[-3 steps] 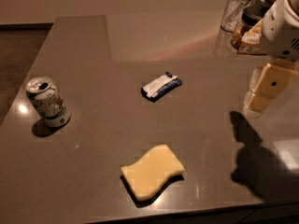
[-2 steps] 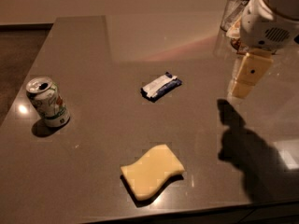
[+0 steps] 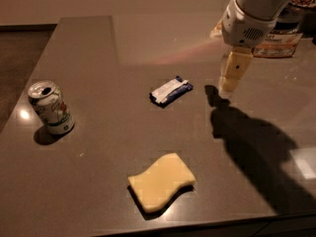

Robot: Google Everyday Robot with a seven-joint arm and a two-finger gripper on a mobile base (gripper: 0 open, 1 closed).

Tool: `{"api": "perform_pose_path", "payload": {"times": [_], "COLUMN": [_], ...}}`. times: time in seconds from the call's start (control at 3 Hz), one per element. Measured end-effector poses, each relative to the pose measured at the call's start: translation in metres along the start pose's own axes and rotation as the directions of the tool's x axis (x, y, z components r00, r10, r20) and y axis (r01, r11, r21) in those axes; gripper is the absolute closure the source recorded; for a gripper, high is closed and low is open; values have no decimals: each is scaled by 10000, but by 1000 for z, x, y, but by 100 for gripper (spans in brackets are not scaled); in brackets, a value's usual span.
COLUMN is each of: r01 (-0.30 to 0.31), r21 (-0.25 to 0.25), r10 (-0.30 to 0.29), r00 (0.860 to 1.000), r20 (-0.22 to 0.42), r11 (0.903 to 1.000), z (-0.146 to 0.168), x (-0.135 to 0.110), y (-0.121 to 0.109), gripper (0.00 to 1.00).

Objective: Move rxbar blueberry near 7up can

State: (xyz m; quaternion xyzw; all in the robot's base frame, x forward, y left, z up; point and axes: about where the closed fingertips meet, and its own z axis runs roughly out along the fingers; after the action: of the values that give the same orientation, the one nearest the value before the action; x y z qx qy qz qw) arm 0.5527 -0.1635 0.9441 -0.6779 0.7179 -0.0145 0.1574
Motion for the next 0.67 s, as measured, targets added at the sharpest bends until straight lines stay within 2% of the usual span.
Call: {"api": "perform_pose_path", "payload": {"times": [0.33,0.67], "r01": [1224,1846], "r21": [-577,-856], "r10": [-1197,-1767], "r00": [9916,9800], "r20": [491,917], "r11": [9908,9791], "z": [43,63], "x": [-21,-39], "y": [-19,-25], "gripper": [0,0]}}
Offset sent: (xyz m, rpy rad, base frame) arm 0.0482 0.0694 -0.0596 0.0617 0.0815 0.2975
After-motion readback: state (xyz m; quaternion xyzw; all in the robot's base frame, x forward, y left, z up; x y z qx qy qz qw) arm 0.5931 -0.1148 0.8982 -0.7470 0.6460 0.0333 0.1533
